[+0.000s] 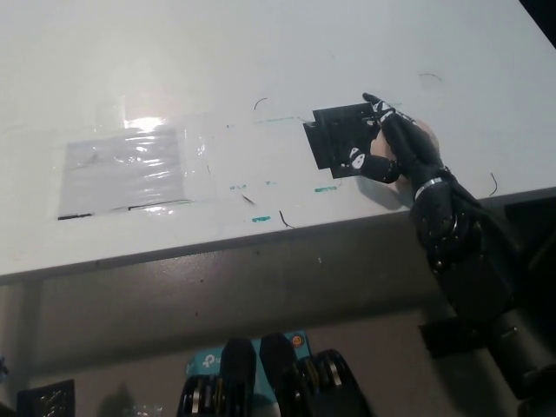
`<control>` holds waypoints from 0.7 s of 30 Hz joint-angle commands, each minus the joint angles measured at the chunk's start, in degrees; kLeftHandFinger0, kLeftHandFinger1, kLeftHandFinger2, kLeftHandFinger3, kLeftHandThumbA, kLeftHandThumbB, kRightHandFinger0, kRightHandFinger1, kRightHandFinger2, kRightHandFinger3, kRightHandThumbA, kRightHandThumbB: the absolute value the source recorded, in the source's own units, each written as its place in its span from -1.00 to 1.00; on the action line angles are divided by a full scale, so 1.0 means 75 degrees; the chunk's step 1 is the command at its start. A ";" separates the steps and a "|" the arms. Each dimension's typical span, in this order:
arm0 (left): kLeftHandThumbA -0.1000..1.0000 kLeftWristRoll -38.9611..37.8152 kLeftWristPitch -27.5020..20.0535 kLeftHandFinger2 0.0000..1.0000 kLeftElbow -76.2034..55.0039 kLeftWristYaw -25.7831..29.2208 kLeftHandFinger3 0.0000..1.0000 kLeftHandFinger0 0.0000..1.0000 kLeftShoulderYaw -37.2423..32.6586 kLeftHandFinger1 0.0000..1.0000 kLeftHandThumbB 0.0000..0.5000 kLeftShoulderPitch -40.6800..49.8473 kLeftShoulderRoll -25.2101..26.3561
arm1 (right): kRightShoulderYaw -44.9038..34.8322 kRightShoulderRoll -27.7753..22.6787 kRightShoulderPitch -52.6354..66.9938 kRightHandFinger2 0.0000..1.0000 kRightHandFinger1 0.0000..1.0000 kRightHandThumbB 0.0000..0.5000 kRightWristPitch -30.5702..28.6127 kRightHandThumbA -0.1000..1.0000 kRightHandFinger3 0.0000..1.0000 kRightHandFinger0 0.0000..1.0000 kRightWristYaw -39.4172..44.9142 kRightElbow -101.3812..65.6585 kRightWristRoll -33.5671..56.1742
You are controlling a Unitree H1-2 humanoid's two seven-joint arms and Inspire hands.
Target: The robot uses its right hand to grab and squeeze a pink dumpling toy kept on the black mask on the desk
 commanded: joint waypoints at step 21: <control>1.00 -0.0132 -0.0066 -0.77 -0.0201 -0.0024 -0.73 -1.00 0.0107 -1.00 1.00 0.0084 0.0213 | -0.0860 -0.1071 0.1140 1.00 1.00 0.60 0.0796 0.02 1.00 1.00 0.1489 -0.5623 0.1013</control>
